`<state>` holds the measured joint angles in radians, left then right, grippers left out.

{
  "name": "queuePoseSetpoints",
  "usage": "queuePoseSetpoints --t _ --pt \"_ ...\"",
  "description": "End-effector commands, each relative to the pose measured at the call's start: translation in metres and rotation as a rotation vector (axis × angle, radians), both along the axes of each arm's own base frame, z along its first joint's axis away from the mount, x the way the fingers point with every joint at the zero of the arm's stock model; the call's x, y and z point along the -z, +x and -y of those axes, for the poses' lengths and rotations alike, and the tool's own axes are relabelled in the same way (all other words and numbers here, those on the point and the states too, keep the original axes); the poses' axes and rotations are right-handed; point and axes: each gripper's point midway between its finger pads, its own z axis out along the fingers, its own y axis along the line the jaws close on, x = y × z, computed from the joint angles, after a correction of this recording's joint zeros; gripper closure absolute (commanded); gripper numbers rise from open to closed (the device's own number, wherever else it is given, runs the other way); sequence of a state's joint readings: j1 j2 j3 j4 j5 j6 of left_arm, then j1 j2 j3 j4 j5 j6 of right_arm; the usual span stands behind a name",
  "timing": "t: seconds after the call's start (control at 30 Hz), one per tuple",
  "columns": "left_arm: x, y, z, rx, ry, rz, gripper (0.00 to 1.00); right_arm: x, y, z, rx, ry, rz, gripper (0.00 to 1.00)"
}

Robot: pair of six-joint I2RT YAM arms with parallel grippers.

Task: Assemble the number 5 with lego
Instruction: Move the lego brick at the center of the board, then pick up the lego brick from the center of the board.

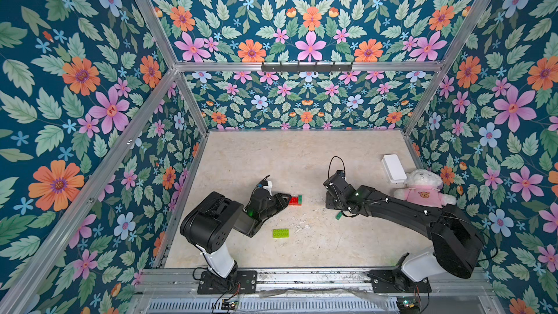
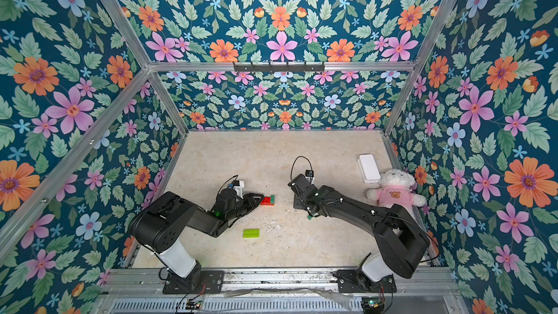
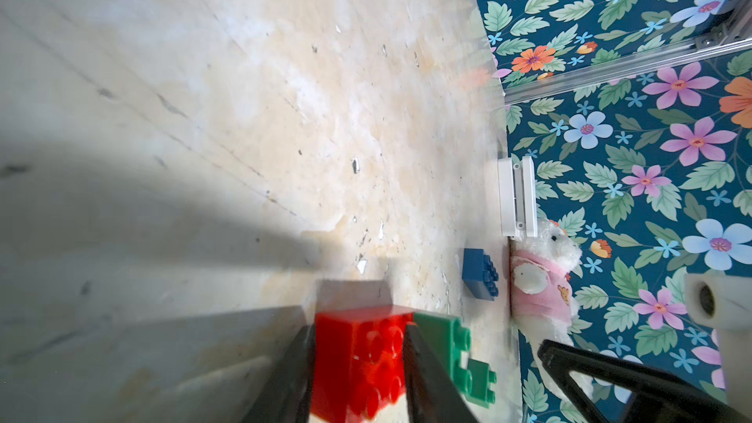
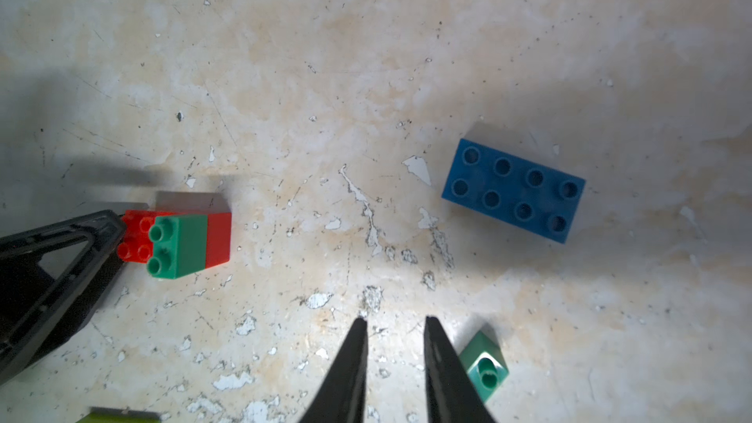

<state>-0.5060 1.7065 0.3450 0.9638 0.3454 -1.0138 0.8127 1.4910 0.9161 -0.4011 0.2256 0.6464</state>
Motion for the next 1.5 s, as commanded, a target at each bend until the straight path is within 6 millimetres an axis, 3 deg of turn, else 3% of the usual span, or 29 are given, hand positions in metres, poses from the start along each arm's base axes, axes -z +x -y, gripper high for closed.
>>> queuePoseSetpoints --t 0.0,0.13,0.5,0.7,1.07,1.17,1.47 --pt "-0.004 0.000 0.001 0.008 -0.002 0.012 0.59 -0.006 0.002 -0.001 -0.026 0.003 0.028 0.72" --pt "-0.011 -0.003 -0.005 0.008 0.025 0.022 0.56 -0.008 0.000 -0.006 -0.064 0.021 0.032 0.70" --pt "-0.019 -0.030 -0.049 -0.025 0.208 0.009 0.48 -0.020 -0.009 -0.028 -0.215 0.069 0.066 0.64" --pt "-0.013 -0.048 -0.070 -0.060 0.243 -0.026 0.46 -0.026 -0.027 -0.066 -0.417 0.072 0.093 0.57" --pt "0.002 -0.076 -0.120 -0.175 0.290 -0.146 0.45 -0.011 -0.076 -0.141 -0.832 0.086 0.056 0.52" --pt "-0.001 -0.079 -0.131 -0.201 0.282 -0.154 0.43 0.003 -0.086 -0.155 -0.926 0.065 0.029 0.48" --pt "0.002 -0.082 -0.141 -0.229 0.247 -0.183 0.43 0.017 -0.107 -0.180 -1.157 0.025 0.039 0.44"
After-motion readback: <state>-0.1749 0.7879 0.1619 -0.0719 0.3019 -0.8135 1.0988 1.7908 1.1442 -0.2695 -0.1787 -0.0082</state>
